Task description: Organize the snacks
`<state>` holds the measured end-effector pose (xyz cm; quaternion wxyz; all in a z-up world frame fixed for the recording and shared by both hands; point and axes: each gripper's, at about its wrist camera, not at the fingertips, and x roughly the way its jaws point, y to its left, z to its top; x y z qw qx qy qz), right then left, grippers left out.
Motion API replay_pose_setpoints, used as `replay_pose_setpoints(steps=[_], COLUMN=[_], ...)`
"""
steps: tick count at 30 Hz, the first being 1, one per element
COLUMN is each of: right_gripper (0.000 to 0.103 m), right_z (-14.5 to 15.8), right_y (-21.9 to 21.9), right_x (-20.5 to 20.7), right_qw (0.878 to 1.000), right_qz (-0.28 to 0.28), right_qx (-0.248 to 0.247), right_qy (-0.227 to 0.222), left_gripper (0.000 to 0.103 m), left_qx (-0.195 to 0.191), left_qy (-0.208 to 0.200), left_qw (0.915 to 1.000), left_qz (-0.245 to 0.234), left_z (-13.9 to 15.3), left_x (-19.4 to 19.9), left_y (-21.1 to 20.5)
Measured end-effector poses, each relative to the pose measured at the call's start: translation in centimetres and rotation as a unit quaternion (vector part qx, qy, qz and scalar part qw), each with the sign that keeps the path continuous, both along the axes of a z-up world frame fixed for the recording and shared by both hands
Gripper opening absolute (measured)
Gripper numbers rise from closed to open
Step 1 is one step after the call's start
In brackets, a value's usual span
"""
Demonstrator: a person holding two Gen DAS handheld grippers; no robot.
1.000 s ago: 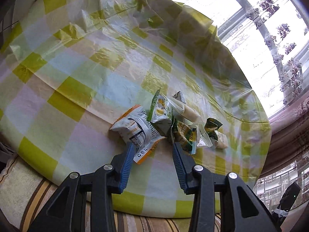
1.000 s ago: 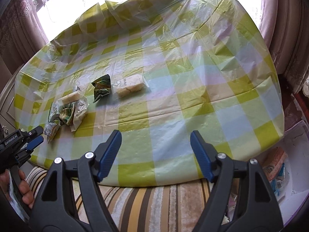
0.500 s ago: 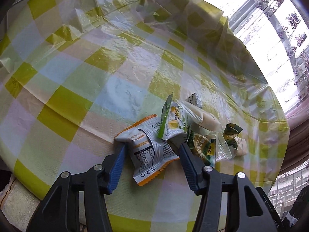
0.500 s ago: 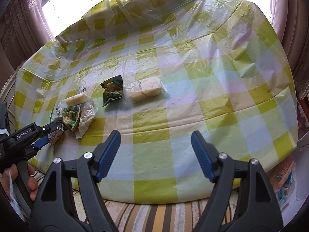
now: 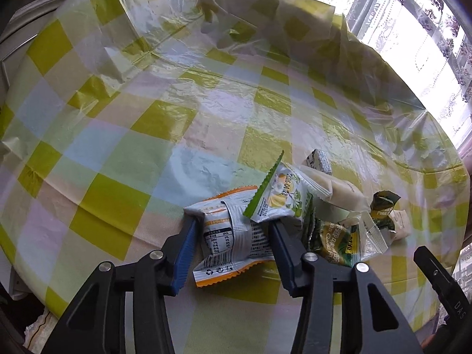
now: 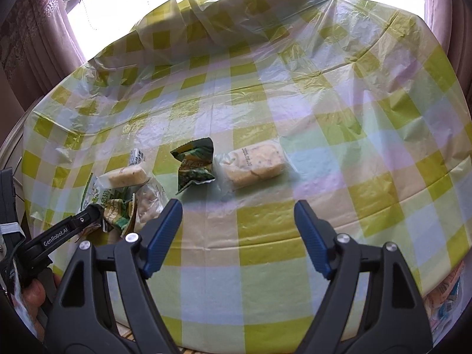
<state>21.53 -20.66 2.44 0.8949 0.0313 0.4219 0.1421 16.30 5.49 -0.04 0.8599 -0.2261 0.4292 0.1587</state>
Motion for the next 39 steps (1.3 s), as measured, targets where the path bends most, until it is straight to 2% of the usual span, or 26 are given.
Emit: replay_pose_setpoints(steps=[5,12,17,25,27,30,32,33,34,36,39], right_gripper=[0.08,0.08,0.068,0.067,0.066,0.058,0.046,0.043,0.042,0.042,0.042], right_z=[-0.4,-1.2,-1.8,-2.0,-2.1,-2.2,-2.5,-2.7,-3.2,-3.4,-3.6], right_y=[1.9,4.0,4.5,4.8,5.2,5.9,6.2,6.2,6.3,6.9,6.8], right_x=[1.4,3.0,4.3,5.0,5.1,4.9,4.9,5.1,5.4,5.4,5.6], right_qw=[1.0,0.999,0.999,0.997,0.997,0.997,0.997,0.997,0.997,0.996,0.996], right_qz=[0.005,0.03,0.044,0.061,0.066,0.076,0.076,0.079,0.082,0.086,0.082], right_qx=[-0.008,0.01,0.033,0.048,0.037,0.015,-0.005,-0.005,-0.006,-0.03,-0.022], right_qy=[-0.007,-0.004,0.0,-0.007,-0.009,-0.012,-0.013,-0.006,0.009,-0.004,-0.004], left_gripper=[0.042,0.04,0.04,0.04,0.04,0.04,0.04,0.04,0.04,0.039,0.039], left_qx=[-0.016,-0.024,-0.027,-0.03,-0.031,-0.032,-0.034,-0.034,-0.033,-0.031,-0.031], left_qy=[-0.015,-0.025,-0.027,-0.029,-0.03,-0.031,-0.032,-0.033,-0.033,-0.034,-0.035], left_qw=[0.9997,0.9992,0.999,0.9989,0.9988,0.9987,0.9986,0.9986,0.9986,0.9986,0.9985], left_qz=[0.01,0.021,0.023,0.023,0.023,0.023,0.024,0.025,0.026,0.027,0.028], left_z=[-0.2,-0.1,-0.2,-0.2,-0.2,-0.1,-0.1,-0.1,-0.1,-0.1,0.0], left_x=[-0.7,-1.5,-1.5,-1.6,-1.6,-1.6,-1.7,-1.8,-1.8,-1.8,-2.0], left_y=[0.7,1.0,1.0,1.1,1.1,1.1,1.1,1.1,1.1,1.0,1.1])
